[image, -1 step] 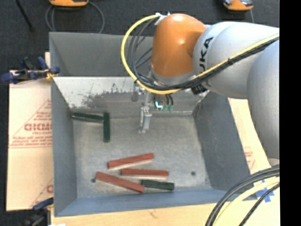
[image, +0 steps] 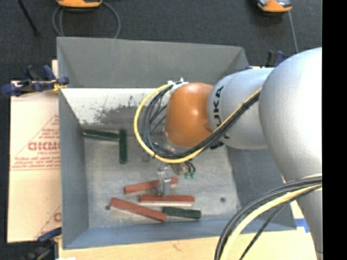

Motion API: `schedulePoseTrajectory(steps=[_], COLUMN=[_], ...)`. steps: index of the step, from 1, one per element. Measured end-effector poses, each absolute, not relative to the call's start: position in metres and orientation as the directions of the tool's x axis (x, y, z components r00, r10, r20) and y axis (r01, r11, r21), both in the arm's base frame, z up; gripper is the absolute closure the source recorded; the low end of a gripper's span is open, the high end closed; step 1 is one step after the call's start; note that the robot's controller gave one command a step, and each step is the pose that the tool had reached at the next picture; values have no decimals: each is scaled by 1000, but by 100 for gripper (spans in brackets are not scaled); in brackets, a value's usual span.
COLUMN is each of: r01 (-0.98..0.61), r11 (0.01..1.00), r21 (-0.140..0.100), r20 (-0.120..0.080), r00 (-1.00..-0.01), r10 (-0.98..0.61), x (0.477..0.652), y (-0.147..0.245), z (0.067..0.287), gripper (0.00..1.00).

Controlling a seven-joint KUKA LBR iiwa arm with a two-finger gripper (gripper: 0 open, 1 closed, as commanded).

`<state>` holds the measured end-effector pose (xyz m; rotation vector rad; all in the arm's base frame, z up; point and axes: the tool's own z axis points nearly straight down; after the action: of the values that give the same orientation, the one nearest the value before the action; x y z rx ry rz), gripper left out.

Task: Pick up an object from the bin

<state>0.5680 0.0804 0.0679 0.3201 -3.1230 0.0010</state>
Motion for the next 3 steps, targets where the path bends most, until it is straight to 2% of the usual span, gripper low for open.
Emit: schedulePoseTrajectory(steps=[1,2,3], r01=[-204,-17,137], r11=[979,1000,991], r21=[0,2,1], r20=[-7,-7,-2], r00=[-979,-1000,-991], r10=[-204,-17,137], x=[561,563,557], y=[86,84,80], z=[102,101,70], gripper=[0,0,0])
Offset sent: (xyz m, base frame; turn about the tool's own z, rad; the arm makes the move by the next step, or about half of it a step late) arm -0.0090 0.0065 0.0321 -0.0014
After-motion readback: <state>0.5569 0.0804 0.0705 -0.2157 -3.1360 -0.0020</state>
